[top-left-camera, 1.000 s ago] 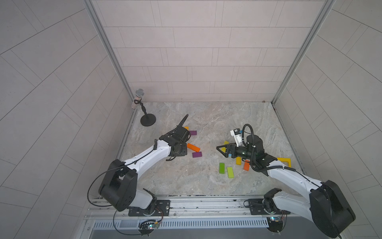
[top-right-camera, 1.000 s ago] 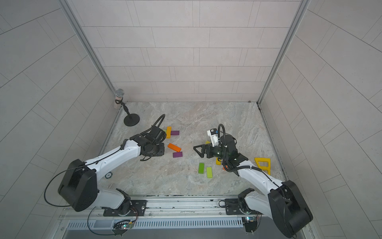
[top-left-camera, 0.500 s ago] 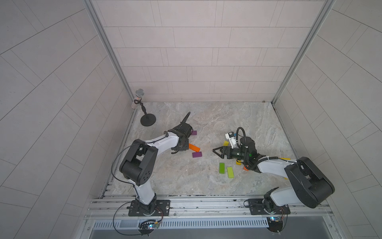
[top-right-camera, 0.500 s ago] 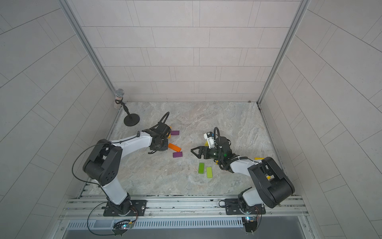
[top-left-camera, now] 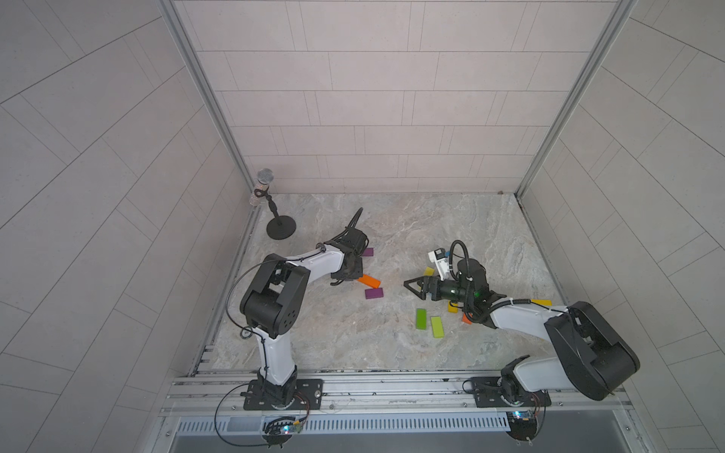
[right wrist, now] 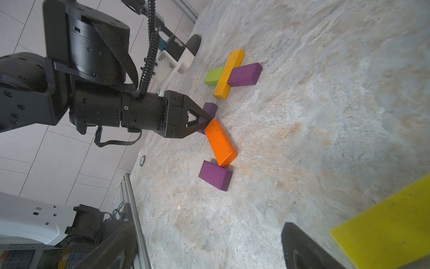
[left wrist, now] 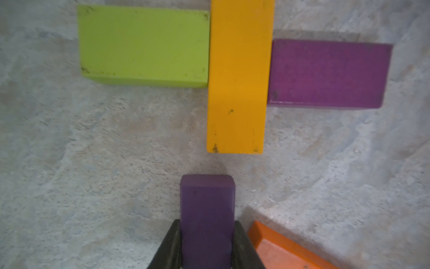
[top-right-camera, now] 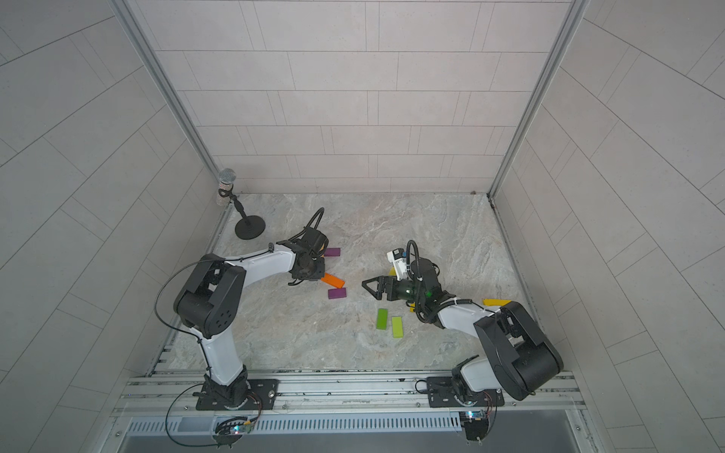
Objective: Assemble the letter t with building blocks
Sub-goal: Move the building block to the center of the board, then assemble the building block at the center of the board.
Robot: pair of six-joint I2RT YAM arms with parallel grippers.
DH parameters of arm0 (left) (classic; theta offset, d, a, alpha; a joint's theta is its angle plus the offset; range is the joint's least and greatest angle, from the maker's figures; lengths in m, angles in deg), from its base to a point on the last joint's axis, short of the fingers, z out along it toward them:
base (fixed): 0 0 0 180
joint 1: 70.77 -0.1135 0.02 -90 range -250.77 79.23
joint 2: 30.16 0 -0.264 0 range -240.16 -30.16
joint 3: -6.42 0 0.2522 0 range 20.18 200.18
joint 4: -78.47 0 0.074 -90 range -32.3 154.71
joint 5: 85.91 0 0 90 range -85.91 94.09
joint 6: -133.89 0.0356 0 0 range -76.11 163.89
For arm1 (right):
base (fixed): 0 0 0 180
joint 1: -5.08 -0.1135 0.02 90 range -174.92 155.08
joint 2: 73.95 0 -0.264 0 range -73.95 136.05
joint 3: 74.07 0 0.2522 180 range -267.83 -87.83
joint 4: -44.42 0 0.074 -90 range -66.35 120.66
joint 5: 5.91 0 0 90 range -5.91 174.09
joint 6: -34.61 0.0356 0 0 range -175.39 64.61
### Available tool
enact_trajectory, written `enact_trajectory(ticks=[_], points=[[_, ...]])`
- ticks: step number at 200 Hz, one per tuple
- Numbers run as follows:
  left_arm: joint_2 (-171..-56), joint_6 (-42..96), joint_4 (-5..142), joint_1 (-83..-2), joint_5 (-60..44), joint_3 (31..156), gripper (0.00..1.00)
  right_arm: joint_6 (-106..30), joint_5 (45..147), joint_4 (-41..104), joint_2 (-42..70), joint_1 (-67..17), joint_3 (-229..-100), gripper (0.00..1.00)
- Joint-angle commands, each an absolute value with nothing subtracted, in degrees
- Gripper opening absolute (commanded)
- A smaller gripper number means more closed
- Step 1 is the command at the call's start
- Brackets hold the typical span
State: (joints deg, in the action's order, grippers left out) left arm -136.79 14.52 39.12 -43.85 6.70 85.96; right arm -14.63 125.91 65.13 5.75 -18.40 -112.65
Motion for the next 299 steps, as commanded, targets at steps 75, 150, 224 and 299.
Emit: enact_trajectory(ticks=[75,150,224,299], points=[[-138.70,10.22,34.18,-37.72,4.88,91.09,0.00,-14.87,126.36,65.79,4.38,-18.65,-112.53,1.00],[-138.30,14.86,29.41,-40.26,7.42,91.89,0.00,-14.99,126.29,65.55,4.62,-18.65,-112.62,1.00],[-140.98,15.97,27.07,-41.76,7.21,94.52,0.00,-15.04,126.21,65.70,4.99,-18.65,-112.72,1.00],[-142.47,16.06,27.87,-42.81,7.30,95.14,0.00,-14.91,126.37,66.07,5.55,-18.65,-112.79,1.00]])
